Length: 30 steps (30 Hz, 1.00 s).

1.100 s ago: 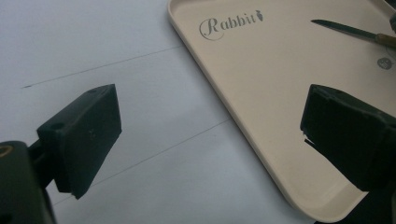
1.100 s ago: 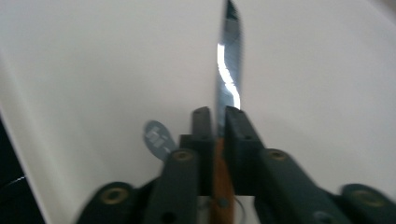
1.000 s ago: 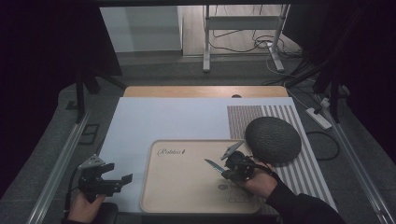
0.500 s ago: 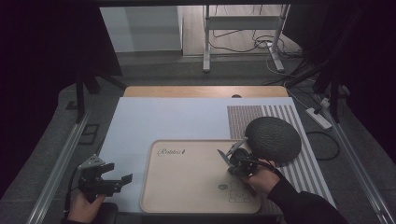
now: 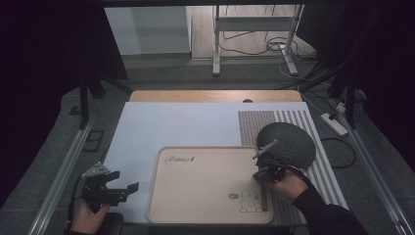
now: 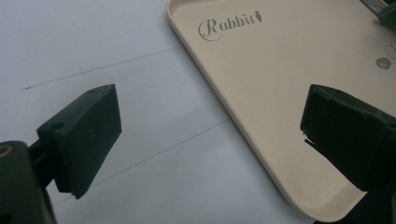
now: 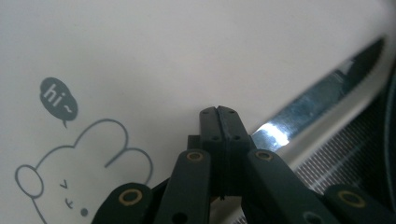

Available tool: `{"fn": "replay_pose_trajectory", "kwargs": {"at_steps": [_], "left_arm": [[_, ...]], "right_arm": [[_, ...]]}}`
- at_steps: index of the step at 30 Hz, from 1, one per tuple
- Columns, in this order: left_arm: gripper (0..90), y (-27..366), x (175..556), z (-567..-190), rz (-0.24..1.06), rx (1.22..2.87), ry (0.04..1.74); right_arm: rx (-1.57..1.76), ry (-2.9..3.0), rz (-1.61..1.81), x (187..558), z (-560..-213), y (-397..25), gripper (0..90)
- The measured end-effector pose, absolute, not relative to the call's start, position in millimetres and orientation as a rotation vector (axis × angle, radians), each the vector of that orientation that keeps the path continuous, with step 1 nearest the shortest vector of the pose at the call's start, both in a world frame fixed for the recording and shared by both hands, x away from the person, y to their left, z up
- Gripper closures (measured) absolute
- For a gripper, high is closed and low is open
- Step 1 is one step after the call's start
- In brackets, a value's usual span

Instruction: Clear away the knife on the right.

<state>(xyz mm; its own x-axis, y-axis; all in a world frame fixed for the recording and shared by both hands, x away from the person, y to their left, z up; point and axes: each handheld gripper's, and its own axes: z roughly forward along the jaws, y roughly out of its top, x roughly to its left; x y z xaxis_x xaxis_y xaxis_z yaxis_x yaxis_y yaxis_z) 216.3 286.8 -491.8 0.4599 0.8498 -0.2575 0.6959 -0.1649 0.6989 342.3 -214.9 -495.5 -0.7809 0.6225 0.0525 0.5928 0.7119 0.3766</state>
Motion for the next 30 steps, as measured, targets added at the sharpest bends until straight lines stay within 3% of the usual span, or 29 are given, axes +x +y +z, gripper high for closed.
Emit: {"fn": "replay_pose_trajectory", "kwargs": {"at_steps": [6,10,19,26,30], "left_arm": [[5.9,287,216,-492,0.245,1.917,1.295],[5.9,287,216,-492,0.245,1.918,1.295],[5.9,287,217,-492,0.246,1.920,1.294],[6.0,287,217,-492,0.246,1.920,1.294],[6.0,287,216,-492,0.246,1.920,1.294]], "right_arm": [[0.993,2.830,0.574,342,-495,-215,89.1],[0.953,2.803,0.638,339,-489,-212,82.3],[0.978,2.727,0.752,341,-483,-211,51.7],[1.007,2.715,0.776,343,-484,-208,19.7],[0.986,2.718,0.795,343,-484,-207,12.0]]}}
